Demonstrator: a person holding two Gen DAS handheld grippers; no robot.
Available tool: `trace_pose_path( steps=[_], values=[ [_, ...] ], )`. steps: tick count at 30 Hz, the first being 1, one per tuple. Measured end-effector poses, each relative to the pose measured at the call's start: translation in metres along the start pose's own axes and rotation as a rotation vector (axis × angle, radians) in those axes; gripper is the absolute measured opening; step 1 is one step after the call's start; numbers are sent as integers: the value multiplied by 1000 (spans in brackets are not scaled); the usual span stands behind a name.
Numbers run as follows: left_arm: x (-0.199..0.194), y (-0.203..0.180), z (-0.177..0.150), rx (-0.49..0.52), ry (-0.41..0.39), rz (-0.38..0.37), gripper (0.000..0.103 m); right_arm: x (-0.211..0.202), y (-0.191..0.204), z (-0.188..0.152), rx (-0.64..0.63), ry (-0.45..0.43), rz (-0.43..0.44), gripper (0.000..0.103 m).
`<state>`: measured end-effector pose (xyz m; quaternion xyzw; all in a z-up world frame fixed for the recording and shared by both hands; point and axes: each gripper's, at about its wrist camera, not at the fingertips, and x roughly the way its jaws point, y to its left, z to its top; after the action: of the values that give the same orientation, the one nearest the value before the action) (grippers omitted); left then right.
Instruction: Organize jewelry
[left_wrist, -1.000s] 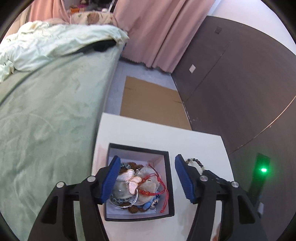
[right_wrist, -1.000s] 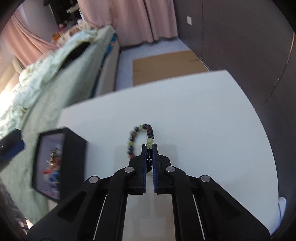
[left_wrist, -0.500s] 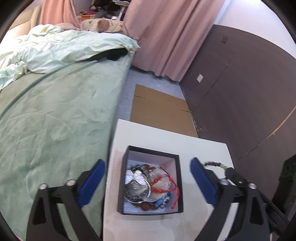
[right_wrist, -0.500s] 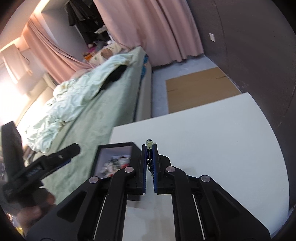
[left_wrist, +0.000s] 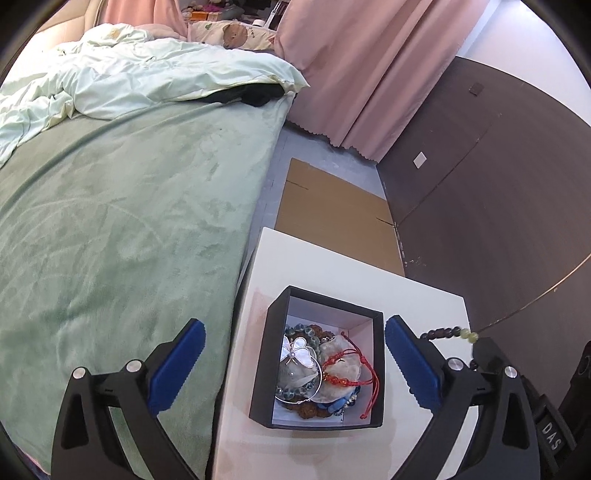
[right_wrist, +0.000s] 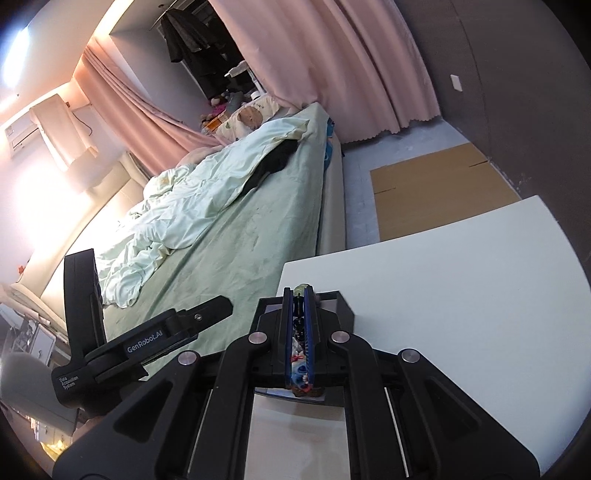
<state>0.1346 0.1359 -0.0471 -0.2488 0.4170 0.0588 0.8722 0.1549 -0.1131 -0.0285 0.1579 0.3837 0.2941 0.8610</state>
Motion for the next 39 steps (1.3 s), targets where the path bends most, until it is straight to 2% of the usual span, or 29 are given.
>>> trace_pose_path(
  steps=[5,7,9,10,11,16,21,23,25,36,39],
  values=[
    [0,1,2,-1,-1,-10,94,12,7,-4,-26,22,9,7],
    [-1,0,2,3,-2,-11,94,23,10,-7,-28,70,15,7],
    [-1,0,1,3,-4,-9,94,30,9,-10,-11,104,34,15],
    [-2,0,1,2,-6,-8,94,30,8,-11,-1,103,36,30],
    [-2,1,1,0,-7,-8,94,27,6,-11,7,87,31,35],
    [-4,-3,-1,9,-8,-7,94,12,-4,-8,28,60,38,42],
    [-7,-3,-4,10,-4,-17,94,-2,-17,-11,38,47,2,50],
    [-8,-4,-5,11,-6,-17,94,-7,-22,-13,36,41,-26,57],
    [-8,-6,-8,21,-8,-10,94,-12,-27,-14,37,41,-44,58],
    [-14,-42,-31,132,-34,30,94,-38,-50,-12,37,38,-93,66],
    [-18,-51,-37,154,-48,27,94,-48,-58,-13,38,34,-111,74]
  ],
)
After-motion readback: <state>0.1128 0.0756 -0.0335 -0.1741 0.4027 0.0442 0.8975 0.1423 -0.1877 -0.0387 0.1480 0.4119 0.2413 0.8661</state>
